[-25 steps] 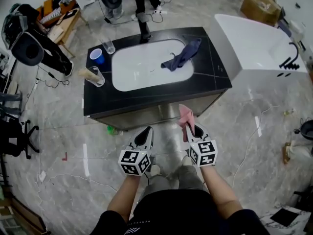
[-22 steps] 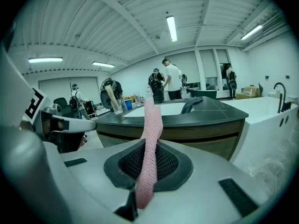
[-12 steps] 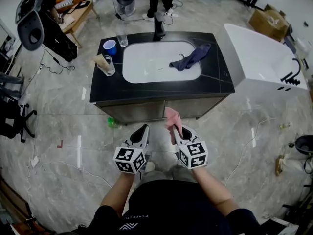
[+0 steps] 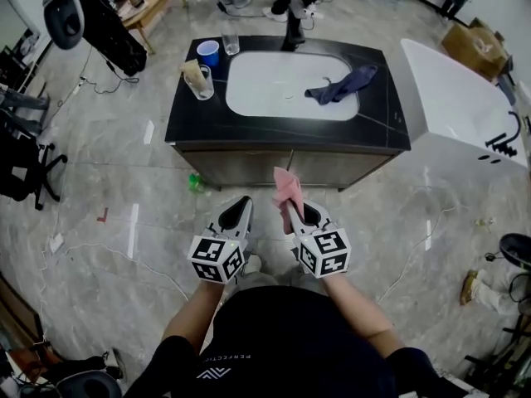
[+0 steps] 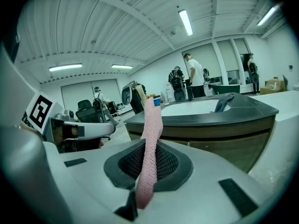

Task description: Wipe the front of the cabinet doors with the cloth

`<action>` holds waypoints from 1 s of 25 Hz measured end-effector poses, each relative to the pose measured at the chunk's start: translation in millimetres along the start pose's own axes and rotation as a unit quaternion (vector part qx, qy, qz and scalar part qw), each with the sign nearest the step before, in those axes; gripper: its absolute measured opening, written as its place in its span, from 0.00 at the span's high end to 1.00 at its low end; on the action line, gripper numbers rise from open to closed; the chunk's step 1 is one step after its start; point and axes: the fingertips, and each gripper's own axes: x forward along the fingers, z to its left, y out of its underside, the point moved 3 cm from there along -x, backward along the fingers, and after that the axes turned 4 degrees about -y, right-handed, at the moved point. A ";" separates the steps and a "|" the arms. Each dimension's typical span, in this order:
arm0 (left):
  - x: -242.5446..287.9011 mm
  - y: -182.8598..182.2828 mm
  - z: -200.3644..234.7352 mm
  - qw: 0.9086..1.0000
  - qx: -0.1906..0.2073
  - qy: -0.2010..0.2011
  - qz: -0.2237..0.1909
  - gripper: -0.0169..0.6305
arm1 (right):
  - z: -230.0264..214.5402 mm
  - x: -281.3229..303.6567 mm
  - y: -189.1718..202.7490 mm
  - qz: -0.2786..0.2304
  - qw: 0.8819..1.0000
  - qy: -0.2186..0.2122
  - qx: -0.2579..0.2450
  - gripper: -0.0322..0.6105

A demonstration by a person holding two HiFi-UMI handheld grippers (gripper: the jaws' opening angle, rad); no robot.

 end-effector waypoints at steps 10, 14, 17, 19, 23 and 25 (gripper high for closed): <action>-15.2 23.6 -0.3 0.999 0.007 -0.008 0.030 0.95 | 14.0 -7.0 15.6 0.017 1.000 -0.004 -0.008 0.88; -12.0 24.5 -5.9 0.999 0.012 -0.002 0.032 0.95 | 15.7 -9.2 17.8 0.018 1.000 -0.004 -0.010 0.88; -10.8 26.4 -10.4 0.999 0.011 0.001 0.035 0.95 | 16.6 -9.7 21.7 0.023 1.000 -0.005 -0.008 0.88; -9.5 28.8 -14.0 0.999 0.012 0.005 0.040 0.95 | 15.9 -10.1 23.5 0.023 1.000 -0.005 -0.004 0.88; -9.3 32.4 -18.5 0.999 0.016 0.009 0.049 0.95 | 14.4 -9.7 25.0 0.020 1.000 -0.006 0.002 0.88; -8.9 33.0 -17.8 0.999 0.014 0.007 0.052 0.95 | 13.6 -9.8 24.7 0.019 1.000 -0.006 0.001 0.88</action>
